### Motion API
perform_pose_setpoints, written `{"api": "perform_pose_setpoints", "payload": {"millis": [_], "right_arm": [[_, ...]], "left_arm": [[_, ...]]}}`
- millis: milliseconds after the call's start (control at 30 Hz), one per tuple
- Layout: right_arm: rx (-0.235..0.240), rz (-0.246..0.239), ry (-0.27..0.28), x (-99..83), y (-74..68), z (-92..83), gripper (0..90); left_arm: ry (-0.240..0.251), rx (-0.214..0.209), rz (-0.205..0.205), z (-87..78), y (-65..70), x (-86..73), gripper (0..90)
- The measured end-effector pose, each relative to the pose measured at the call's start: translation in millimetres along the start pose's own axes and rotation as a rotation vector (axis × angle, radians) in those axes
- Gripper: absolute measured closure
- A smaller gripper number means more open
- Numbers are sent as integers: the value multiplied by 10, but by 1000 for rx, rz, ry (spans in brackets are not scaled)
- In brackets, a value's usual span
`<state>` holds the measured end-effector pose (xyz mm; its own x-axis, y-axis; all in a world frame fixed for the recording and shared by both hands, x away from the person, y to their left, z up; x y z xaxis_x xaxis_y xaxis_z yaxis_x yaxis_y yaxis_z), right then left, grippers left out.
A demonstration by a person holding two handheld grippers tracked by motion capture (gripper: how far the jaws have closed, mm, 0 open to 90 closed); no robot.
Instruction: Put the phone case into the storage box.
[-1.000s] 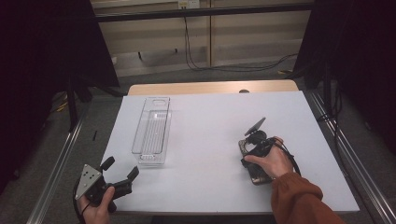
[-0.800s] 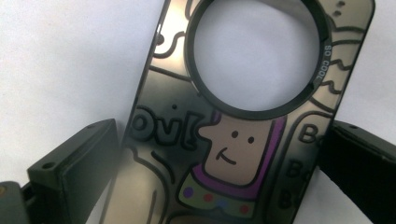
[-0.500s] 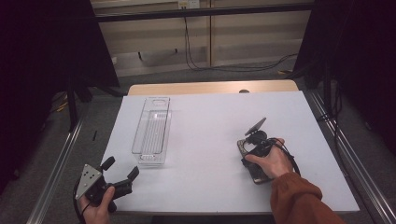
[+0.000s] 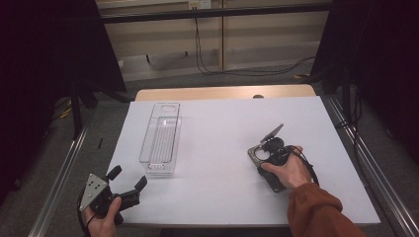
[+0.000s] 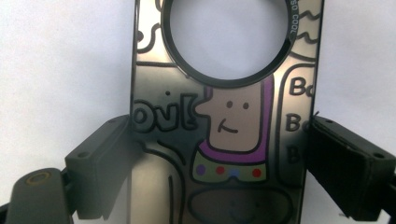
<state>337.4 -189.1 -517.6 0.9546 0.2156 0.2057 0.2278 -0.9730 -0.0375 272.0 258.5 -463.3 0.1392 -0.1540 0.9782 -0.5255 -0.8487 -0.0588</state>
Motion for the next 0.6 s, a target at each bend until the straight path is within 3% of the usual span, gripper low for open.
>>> {"api": "perform_pose_setpoints", "payload": {"millis": [333,500,600], "right_arm": [[9,-12,61,8,72,-78,119],[39,3,99,10,74,-149,120],[57,-23,118,15,80,-168,120]], "left_arm": [[7,4,-11,7,8,5,20],[-1,0,2,1,2,-1,20],[0,0,1,0,1,0,20]]}}
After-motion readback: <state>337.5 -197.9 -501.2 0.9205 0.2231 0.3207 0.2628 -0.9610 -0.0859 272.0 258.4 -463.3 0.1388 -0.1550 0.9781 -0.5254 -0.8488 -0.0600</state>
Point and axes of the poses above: each handheld gripper's, and its own axes: z roughly forward along the jaws, x roughly out of its top, y roughly to its right, the point moved 6 cm from there along z, roughly forward along the jaws, and after that the axes turned 10 degrees about z, right-handed, at the moved point
